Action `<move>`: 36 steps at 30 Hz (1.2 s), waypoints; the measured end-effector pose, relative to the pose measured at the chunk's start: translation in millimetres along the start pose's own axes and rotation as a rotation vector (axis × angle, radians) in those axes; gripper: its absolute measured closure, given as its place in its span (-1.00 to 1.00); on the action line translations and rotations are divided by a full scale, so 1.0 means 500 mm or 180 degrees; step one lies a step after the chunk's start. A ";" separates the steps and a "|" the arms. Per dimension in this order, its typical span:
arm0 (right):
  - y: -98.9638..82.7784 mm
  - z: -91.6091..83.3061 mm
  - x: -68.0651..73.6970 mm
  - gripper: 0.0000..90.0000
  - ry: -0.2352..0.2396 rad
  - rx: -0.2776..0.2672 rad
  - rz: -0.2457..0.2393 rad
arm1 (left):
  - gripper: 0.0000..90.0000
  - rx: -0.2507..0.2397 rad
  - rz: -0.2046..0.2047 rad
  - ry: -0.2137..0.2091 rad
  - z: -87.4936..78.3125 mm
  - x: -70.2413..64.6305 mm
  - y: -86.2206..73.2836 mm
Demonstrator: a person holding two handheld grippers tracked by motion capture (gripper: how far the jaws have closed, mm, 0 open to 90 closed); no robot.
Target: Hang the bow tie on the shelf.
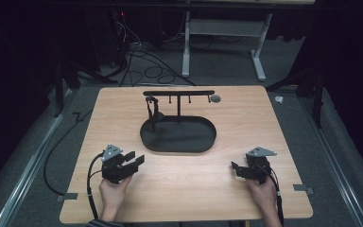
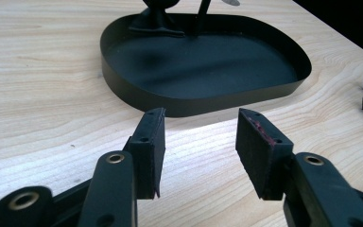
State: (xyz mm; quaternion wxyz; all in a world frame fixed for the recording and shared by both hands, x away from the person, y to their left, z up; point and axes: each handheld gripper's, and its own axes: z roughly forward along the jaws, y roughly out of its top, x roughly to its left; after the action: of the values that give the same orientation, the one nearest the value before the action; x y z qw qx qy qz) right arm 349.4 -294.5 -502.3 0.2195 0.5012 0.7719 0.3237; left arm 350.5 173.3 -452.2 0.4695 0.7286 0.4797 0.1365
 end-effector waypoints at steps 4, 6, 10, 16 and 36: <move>0.000 0.000 0.000 -0.36 0.0000 0.0000 0.0002 | 0.18 0.0013 -0.0002 -0.0011 0.003 -0.001 -0.003; 0.000 0.000 0.000 -0.36 -0.0001 0.0001 0.0003 | 0.18 0.0021 -0.0004 -0.0010 0.006 -0.001 -0.004; 0.000 0.000 0.000 -0.36 -0.0001 0.0001 0.0003 | 0.18 0.0047 -0.0013 -0.0016 0.012 -0.002 -0.008; 0.000 0.000 0.000 -0.36 0.0000 0.0000 0.0001 | 0.19 0.0109 -0.0012 0.0009 0.024 -0.002 -0.015; 0.000 0.000 0.000 -0.36 -0.0001 0.0001 0.0004 | 0.13 0.0381 0.0116 0.0260 0.077 0.007 -0.036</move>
State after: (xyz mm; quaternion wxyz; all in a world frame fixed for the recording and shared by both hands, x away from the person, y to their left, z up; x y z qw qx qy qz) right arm 349.4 -294.4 -502.3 0.2192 0.5018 0.7716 0.3236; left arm 367.2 156.9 -487.6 0.4025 0.7578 0.4924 0.1458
